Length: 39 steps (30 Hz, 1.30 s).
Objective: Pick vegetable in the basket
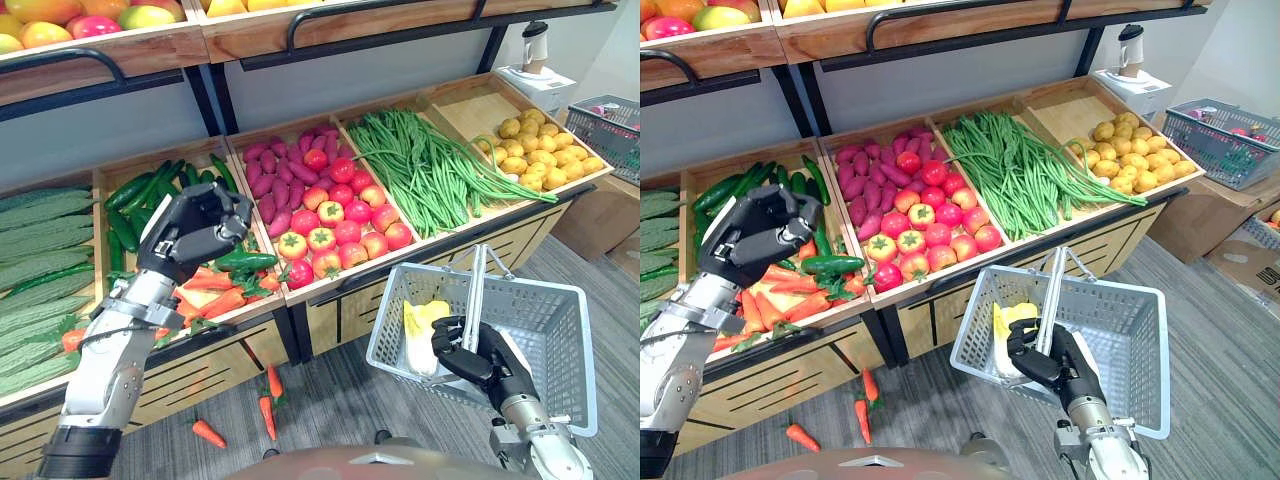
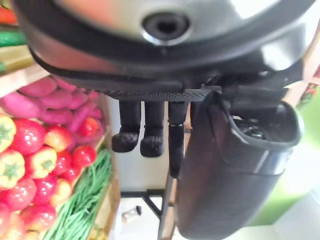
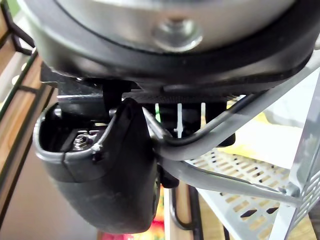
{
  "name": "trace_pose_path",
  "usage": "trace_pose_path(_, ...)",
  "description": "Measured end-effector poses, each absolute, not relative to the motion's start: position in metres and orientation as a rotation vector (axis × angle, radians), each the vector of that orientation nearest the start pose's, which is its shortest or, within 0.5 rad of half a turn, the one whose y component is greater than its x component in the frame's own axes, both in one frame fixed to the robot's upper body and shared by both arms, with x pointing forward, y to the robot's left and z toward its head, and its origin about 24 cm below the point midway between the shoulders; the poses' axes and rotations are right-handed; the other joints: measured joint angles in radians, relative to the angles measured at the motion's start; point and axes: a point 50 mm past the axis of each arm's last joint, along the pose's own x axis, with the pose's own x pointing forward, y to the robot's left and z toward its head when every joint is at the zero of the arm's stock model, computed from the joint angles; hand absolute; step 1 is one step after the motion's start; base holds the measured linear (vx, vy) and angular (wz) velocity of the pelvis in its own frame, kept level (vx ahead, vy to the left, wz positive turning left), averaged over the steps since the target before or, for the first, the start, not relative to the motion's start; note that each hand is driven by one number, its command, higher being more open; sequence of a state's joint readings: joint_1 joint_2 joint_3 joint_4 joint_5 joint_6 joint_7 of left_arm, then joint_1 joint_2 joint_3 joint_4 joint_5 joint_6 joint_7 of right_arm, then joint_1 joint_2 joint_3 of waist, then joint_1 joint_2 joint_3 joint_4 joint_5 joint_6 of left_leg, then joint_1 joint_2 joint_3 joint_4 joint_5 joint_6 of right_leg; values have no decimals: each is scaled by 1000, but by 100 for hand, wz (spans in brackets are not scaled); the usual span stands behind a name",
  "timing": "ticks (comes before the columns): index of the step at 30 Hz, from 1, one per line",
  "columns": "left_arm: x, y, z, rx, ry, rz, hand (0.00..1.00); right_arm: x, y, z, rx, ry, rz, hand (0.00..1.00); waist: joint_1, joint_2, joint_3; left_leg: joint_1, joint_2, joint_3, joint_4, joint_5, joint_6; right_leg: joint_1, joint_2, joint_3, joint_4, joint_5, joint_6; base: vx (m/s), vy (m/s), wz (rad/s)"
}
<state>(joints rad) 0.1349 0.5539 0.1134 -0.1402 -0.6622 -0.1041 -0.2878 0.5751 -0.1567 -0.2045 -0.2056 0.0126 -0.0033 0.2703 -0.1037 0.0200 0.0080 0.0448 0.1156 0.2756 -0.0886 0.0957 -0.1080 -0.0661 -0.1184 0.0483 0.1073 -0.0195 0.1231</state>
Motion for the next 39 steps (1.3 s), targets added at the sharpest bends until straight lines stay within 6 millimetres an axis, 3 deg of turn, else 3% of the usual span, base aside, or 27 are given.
trace_pose_path(6, 219, 254, 82, 91, -96, -152, 100, 117, -236, -6, -173, 375, -27, 0, 6, -8, -5, 0, 0, 0, 0, 0, 0, 3, 0, 0, -6, 3, 1, 0, 0, 0)
trace_pose_path(14, 209, 283, 87, 609, -16, -12, 100, 116, -237, -6, -175, 381, -8, 0, 12, 4, -13, 2, 0, 4, 0, -6, -2, 4, 0, 4, -17, 6, 2, 0, 0, 0)
trace_pose_path(23, 204, 305, 97, 865, 32, 87, 100, 115, -235, -7, -161, 386, 10, 0, 19, 5, -13, 1, 0, 6, 1, -7, -2, 6, 0, 6, -22, 8, 2, 0, 0, 0)
trace_pose_path(33, 212, 338, 75, 919, 209, 121, 100, 112, -234, -9, -156, 399, 24, 0, 18, 10, -5, 1, 1, 8, 0, -10, -1, 4, 0, 7, -22, 7, 1, 0, 0, 0)
trace_pose_path(39, 222, 357, 61, 938, 324, 144, 100, 107, -234, -11, -153, 417, 22, 0, 16, 0, 24, -1, 2, 13, 1, -12, -3, 0, 2, 11, -22, 7, 0, 0, 0, -2)
